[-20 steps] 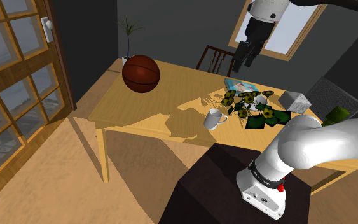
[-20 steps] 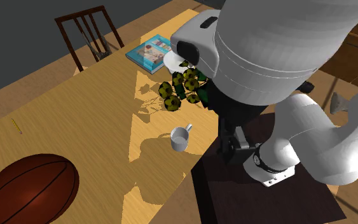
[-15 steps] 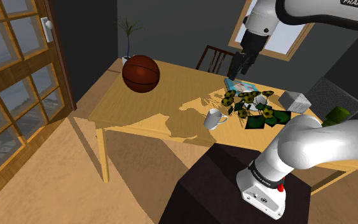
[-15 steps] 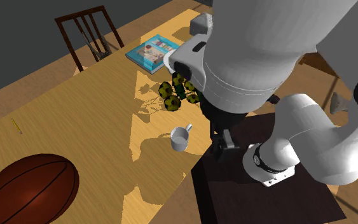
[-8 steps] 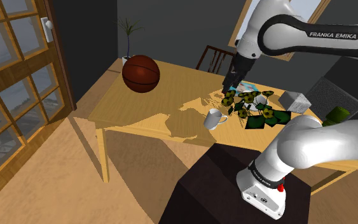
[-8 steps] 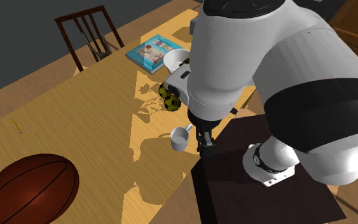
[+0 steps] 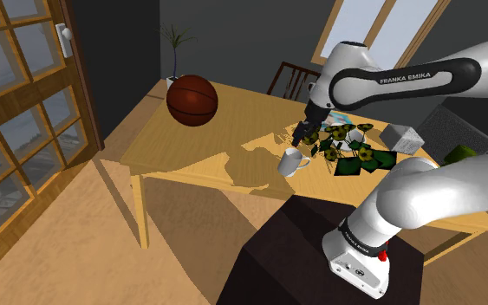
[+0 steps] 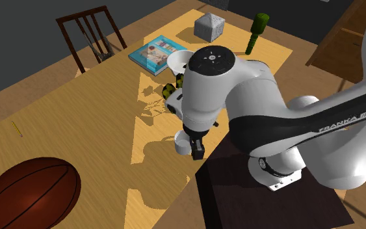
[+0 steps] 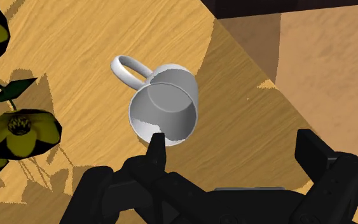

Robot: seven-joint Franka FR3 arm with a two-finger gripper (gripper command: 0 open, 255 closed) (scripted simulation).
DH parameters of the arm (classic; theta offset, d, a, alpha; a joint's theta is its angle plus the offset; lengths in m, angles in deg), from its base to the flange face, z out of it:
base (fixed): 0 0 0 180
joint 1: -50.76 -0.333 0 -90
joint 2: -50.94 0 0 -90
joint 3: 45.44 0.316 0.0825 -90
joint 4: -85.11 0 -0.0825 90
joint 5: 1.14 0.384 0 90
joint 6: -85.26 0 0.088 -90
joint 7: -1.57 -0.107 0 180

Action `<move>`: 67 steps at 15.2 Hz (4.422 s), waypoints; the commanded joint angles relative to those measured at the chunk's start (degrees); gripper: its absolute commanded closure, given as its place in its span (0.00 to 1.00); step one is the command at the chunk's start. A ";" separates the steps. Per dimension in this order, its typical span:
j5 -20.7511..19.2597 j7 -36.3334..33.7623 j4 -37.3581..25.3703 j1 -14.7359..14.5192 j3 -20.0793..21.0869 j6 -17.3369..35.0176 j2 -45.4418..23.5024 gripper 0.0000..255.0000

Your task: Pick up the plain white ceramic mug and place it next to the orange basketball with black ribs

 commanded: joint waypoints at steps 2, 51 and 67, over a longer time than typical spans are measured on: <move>-0.87 2.24 2.10 0.50 -2.72 8.77 -5.81 0.00; -0.25 4.39 -2.02 0.45 -3.80 4.34 -4.89 1.00; 0.98 4.34 -11.10 0.14 -1.98 -10.30 0.69 1.00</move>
